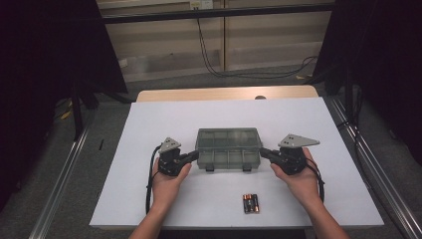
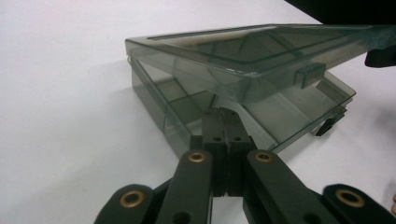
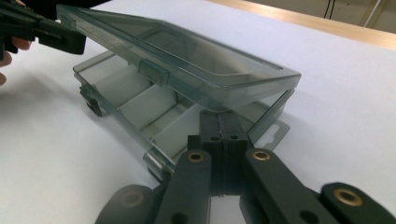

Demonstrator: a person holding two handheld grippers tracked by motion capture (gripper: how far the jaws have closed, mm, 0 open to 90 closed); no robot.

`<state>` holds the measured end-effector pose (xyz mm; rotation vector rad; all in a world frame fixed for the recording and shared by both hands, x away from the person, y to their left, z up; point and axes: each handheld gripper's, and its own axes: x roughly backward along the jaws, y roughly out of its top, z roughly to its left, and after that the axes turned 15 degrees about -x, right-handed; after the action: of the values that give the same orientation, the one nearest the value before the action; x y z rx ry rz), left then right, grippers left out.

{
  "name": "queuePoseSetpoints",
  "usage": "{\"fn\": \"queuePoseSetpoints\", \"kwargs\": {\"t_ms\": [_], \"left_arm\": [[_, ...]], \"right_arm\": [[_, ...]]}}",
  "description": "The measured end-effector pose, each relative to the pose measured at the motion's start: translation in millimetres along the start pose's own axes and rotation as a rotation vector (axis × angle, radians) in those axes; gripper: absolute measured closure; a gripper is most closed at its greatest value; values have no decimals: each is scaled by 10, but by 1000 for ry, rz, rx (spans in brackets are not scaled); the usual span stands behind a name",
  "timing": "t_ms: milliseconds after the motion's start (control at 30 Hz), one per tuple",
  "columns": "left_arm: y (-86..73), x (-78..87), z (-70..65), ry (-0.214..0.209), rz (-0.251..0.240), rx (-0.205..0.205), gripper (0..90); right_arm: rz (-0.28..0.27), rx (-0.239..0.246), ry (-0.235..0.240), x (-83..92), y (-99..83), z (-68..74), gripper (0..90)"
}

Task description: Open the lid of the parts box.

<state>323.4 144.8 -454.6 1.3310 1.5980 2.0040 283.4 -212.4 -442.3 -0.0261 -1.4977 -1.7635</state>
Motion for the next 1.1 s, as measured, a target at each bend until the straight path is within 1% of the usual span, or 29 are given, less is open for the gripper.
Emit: {"fn": "queuePoseSetpoints", "kwargs": {"t_ms": [33,67,100,167,200,233,267,367,433,467,533,567,600,633,667,700,800,833,900,967,1033,1067,1100], "left_arm": [[9,-3,3,-2,2,-8,900],[19,-11,-4,0,-5,-3,900],[29,-19,-4,-7,-8,-3,900],[42,-28,-9,1,-11,-5,900],[48,-27,1,-6,-11,-13,900],[55,-32,-6,-5,-19,-2,900],[64,-32,-1,-9,-20,-4,900],[103,-33,-4,-3,-30,-8,900],[139,-31,-4,9,-37,-10,900],[149,-31,1,5,-42,-15,900],[177,-34,1,2,-55,-6,900],[192,-34,6,7,-54,-12,900],[212,-40,-1,10,-60,-4,900],[225,-44,2,6,-67,-9,900],[241,-47,-1,11,-66,-13,900],[253,-54,-7,10,-76,-9,900],[286,-62,-5,29,-81,-13,900],[295,-71,-9,32,-91,-6,900],[312,-76,-9,40,-99,-11,900],[333,-82,-9,51,-100,-28,900],[355,-89,-6,54,-111,-33,900],[366,-92,-9,56,-118,-22,900],[378,-91,-3,59,-118,-25,900]], "right_arm": [[-4,-7,-1,-1,11,5,900],[-9,-11,-2,-3,22,6,900],[-12,-16,0,-5,32,10,900],[-17,-20,3,-11,48,14,900],[-24,-19,6,-15,57,13,900],[-25,-24,7,-18,65,15,900],[-30,-25,10,-24,75,17,900],[-38,-26,8,-34,101,22,900],[-44,-28,11,-47,117,21,900],[-46,-34,8,-53,126,24,900],[-45,-36,1,-72,140,31,900],[-46,-32,-1,-82,148,35,900],[-47,-32,-10,-90,157,44,900],[-49,-29,-14,-98,172,53,900],[-54,-29,-13,-98,184,59,900],[-58,-32,-11,-97,198,63,900],[-70,-30,-8,-99,233,65,900],[-71,-33,-10,-99,243,67,900],[-77,-37,-10,-100,259,61,900],[-86,-38,-13,-101,272,57,900],[-94,-38,-7,-101,284,52,900],[-101,-43,-6,-97,289,50,900],[-107,-51,-6,-96,294,48,900]]}}
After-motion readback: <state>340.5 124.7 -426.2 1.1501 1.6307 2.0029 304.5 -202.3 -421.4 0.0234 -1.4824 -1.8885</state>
